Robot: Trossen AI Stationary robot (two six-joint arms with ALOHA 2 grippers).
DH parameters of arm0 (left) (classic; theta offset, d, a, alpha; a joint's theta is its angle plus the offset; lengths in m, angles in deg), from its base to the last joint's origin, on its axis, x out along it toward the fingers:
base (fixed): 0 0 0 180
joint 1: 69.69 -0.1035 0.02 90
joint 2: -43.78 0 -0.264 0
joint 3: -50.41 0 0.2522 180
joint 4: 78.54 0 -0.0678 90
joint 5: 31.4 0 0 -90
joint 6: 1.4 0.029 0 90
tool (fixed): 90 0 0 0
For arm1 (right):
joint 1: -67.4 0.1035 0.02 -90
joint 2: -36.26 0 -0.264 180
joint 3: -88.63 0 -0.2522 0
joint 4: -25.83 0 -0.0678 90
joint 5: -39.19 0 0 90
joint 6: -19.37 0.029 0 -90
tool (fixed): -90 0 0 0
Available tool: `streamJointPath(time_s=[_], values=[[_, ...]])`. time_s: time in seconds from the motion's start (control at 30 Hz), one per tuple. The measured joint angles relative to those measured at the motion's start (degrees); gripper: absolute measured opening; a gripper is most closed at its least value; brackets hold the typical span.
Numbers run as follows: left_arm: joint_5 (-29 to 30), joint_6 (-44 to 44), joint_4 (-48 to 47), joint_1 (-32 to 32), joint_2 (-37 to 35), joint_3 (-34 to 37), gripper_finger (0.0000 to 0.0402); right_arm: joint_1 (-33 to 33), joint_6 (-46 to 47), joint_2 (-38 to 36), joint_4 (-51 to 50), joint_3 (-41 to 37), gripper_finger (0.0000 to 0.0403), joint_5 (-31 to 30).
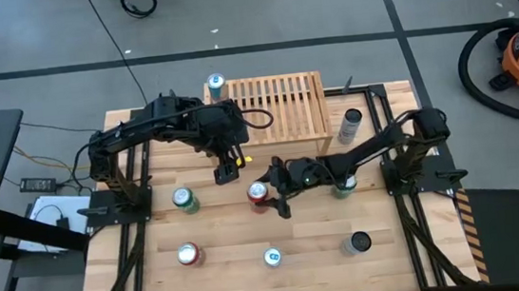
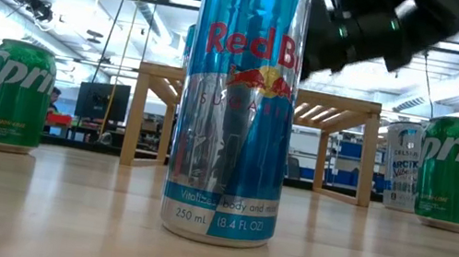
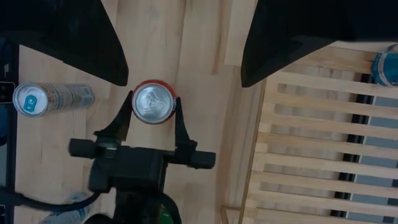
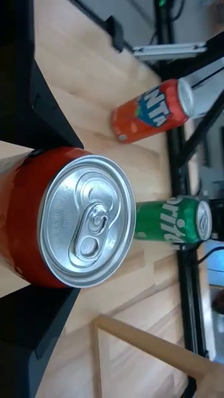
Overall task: Place canned beverage on shelf
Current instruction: Put the top red soda can on the shelf
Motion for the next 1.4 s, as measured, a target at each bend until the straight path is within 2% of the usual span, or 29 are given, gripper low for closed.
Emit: streamJointPath(time_s=[0.13,0.27,0.6,0.8,1.17,1.4], values=[[0.0,0.5,-0.2,0.0,0.0,0.0,0.0314,-0.5,-3.7,-1.7,-13.5,7.4,0.0307,0.1],[0.0,1.7,-0.7,0.0,0.0,0.0,0.0314,-1.5,-7.3,-3.8,-20.9,14.0,0.0308,0.1],[0.0,2.0,-4.0,-3.0,0.0,0.0,0.0314,-5.2,-12.3,-11.4,-28.9,16.7,0.0308,0.1],[0.0,4.7,-4.2,-7.1,0.0,0.0,0.0314,-10.7,-15.9,-15.9,-28.2,16.8,0.0308,0.4],[-0.2,10.5,-4.2,-14.9,0.0,0.0,0.0314,-28.4,-15.1,-16.5,-22.7,16.8,0.0308,16.2],[-1.6,12.6,-4.2,-20.0,0.0,0.0,0.0314,-34.4,-15.9,-11.4,-23.2,23.8,0.0309,22.7]])
